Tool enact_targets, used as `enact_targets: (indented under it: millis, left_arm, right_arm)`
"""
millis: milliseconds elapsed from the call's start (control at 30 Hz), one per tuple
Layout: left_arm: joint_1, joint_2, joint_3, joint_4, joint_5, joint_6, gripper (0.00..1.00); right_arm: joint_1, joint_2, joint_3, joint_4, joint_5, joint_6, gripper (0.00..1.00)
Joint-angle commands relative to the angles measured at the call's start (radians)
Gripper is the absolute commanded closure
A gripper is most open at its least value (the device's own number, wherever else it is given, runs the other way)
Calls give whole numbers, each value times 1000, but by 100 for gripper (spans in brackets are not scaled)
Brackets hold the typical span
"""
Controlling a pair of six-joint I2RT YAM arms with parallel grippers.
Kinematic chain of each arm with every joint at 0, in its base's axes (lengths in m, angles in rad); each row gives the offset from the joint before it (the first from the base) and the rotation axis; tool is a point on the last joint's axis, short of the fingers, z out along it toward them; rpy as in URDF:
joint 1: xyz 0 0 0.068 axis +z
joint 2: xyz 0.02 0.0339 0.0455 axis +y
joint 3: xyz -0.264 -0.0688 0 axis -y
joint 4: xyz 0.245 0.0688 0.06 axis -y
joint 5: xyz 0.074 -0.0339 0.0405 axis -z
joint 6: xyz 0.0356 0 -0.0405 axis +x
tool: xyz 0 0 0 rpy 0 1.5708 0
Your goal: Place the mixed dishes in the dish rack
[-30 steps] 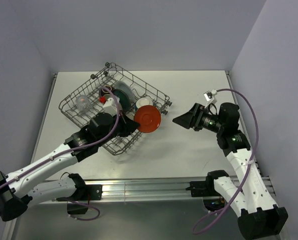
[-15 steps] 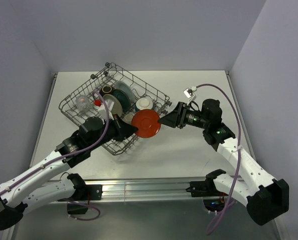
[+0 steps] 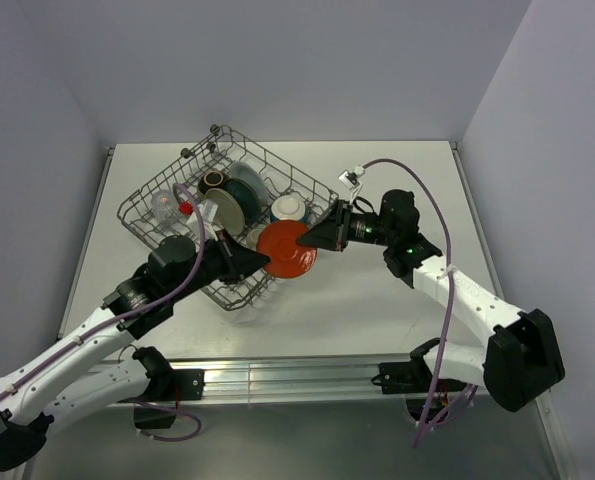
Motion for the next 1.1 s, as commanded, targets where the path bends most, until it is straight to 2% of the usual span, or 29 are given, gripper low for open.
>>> enact_targets:
  millis: [0, 33, 67, 100, 133, 167, 200, 300, 467, 567, 633, 800, 900, 1067]
  left_arm:
    - [33, -16, 59, 33, 16, 21, 94]
    - [36, -16, 72, -7, -19, 18, 84]
    - [38, -11, 110, -113, -129, 13, 52]
    - [41, -4, 134, -184, -204, -17, 38]
    - [43, 5, 157, -261, -287, -39, 29]
    - [43, 13, 204, -407, -447, -65, 12]
    - [44, 38, 229, -479, -519, -118, 1]
    - [43, 94, 299, -689, -711, -203, 1]
    - [44, 142, 329, -861, -846, -335, 1]
    - [43, 96, 283, -858, -868, -358, 1]
    - [44, 12, 251, -826, -872, -371, 1]
    - [43, -178, 157, -746, -885, -328, 1]
    - [44, -205, 178, -774, -906, -322, 1]
    - [44, -215, 207, -811, -925, -305, 1]
  right_arm:
    - [32, 53, 65, 112, -74, 47, 100]
    - [34, 66, 71, 115, -72, 51, 100]
    - [37, 86, 76, 114, -57, 46, 100]
    - [39, 96, 83, 97, -45, 38, 100]
    - [45, 106, 109, 77, -30, 25, 100]
    - [57, 128, 128, 47, -10, -21, 100]
    - [65, 139, 155, -46, 59, -58, 100]
    - [129, 203, 284, -220, 237, -201, 100]
    - [235, 362, 491, -348, 487, -378, 100]
    - [325, 462, 611, -418, 729, -495, 100]
    - [385, 549, 701, -455, 869, -540, 100]
    - [447, 703, 841, -455, 1052, -635, 100]
    - [476, 812, 945, -455, 1139, -678, 100]
    - [516, 898, 1010, -415, 1254, -768, 100]
